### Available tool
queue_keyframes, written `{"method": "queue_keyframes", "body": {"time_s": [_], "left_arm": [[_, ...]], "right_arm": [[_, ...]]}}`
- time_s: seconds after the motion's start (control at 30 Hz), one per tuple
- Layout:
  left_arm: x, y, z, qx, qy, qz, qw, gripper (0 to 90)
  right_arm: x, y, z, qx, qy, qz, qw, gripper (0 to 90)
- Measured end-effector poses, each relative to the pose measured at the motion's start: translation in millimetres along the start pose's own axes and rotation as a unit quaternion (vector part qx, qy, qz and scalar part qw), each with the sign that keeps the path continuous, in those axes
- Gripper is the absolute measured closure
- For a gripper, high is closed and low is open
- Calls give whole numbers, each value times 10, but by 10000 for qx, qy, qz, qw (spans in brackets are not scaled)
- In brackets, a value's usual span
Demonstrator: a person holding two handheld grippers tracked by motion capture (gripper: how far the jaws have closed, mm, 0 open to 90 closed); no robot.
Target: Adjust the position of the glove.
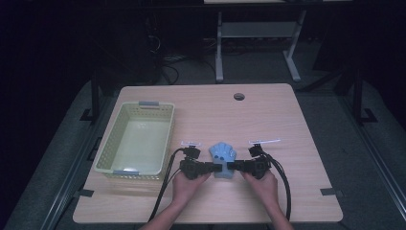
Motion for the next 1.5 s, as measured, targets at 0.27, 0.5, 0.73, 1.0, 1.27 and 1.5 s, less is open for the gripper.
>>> {"method": "queue_keyframes", "body": {"time_s": [0.27, 0.5, 0.73, 1.0, 1.27, 1.5], "left_arm": [[-6, -7, 13, -50, -16, -99, 9999, 609], [14, -34, 43, -167, -42, -218, 9996, 672], [38, -45, 49, -293, -12, -213, 9993, 713], [80, -49, 46, -438, -125, -218, 9987, 739], [88, -28, 27, -503, -136, -164, 9985, 742], [130, 37, -17, -669, -155, -55, 9976, 741]], "right_arm": [[-24, -39, 40, 56, 75, 96, 9999, 620], [-27, -43, 67, 95, 156, 130, 9997, 656], [-15, -61, 84, 269, 164, 134, 9994, 747], [0, -61, 68, 359, 178, 82, 9992, 786], [6, -80, 42, 398, 187, 85, 9990, 790], [35, -104, -48, 498, 245, 72, 9984, 791]]}}
Point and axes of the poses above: each handheld gripper's, and its own axes: z roughly forward along the jaws, x roughly out of its top, y roughly to its right, the point moved 6 cm from there along z, roughly forward along the jaws, and after that the axes turned 2 degrees about -y, right-handed, at the moved point
